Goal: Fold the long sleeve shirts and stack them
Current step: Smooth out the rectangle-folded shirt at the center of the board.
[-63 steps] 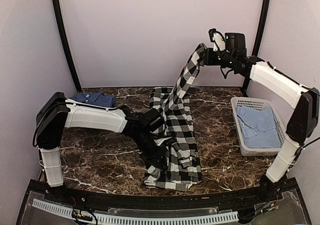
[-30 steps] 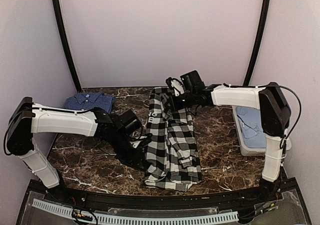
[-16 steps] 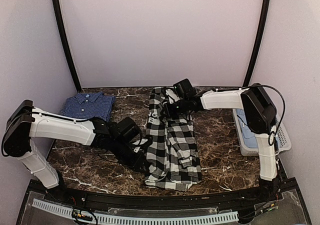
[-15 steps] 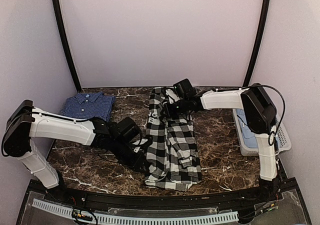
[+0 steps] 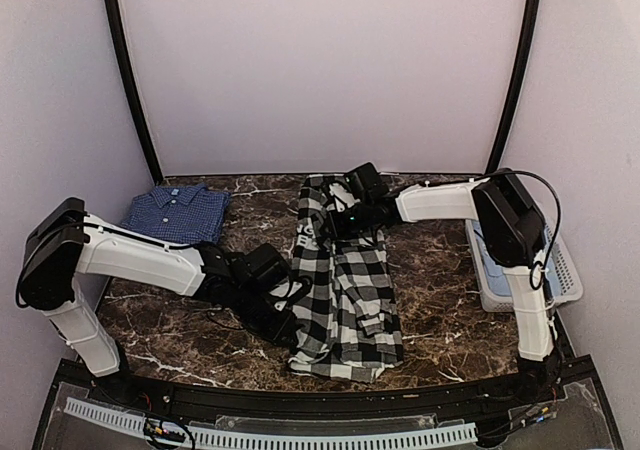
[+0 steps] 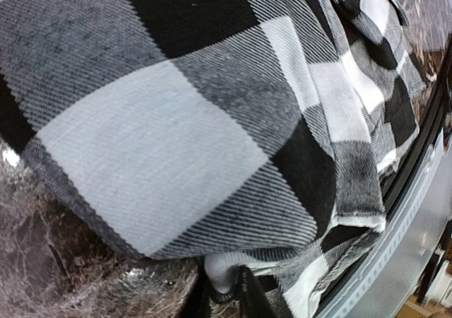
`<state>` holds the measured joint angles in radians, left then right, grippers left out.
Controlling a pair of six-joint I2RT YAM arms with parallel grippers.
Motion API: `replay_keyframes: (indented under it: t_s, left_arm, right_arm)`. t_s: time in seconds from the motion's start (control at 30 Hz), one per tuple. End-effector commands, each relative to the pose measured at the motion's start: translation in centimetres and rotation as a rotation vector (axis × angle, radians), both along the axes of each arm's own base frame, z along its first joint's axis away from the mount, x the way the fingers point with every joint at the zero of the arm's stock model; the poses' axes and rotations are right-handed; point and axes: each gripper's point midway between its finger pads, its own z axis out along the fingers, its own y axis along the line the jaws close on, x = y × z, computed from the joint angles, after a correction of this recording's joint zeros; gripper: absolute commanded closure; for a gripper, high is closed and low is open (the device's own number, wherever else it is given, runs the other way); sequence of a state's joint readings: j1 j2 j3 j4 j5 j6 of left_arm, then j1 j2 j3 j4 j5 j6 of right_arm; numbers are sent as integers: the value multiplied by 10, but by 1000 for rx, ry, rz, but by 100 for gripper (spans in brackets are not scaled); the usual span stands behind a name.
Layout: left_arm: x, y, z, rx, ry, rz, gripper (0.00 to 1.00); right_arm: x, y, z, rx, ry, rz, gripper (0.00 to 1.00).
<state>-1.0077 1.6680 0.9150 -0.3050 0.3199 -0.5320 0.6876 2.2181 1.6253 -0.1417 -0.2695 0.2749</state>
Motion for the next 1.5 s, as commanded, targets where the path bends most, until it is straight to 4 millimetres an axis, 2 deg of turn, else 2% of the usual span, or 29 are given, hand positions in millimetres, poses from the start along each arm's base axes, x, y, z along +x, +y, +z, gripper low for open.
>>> replay_keyframes:
  t_s: [0.0, 0.07, 0.3, 0.53, 0.73, 0.93, 1.07, 1.23, 1.37, 1.47]
  left_arm:
    - [3, -11, 12, -27, -35, -24, 95]
    - [0, -11, 15, -24, -34, -31, 100]
    - [-13, 0, 27, -6, -7, -44, 100]
    - [-25, 10, 30, 9, 31, -40, 100]
    - [-38, 12, 26, 7, 79, -49, 100]
    - [-55, 22, 11, 33, 155, -57, 97]
    - [-52, 23, 12, 45, 142, -59, 91]
    - [-34, 14, 33, 25, 67, -31, 79]
    - [-12, 11, 64, -19, 14, 18, 77]
    - [22, 9, 98, -96, -60, 96, 75]
  right_arm:
    - [6, 8, -1, 10, -18, -5, 100]
    - [7, 7, -3, 5, -17, -8, 100]
    - [10, 6, -13, -10, -7, -19, 100]
    - [12, 4, -23, -26, 8, -25, 100]
    - [12, 2, -29, -39, 14, -29, 100]
    - [13, -1, -38, -50, 25, -31, 100]
    - [13, 1, -38, -42, 30, -29, 100]
    - [13, 4, -19, -23, 21, -17, 100]
    - [13, 7, 16, 3, -14, -5, 100]
    - [14, 7, 54, 27, -58, 1, 100]
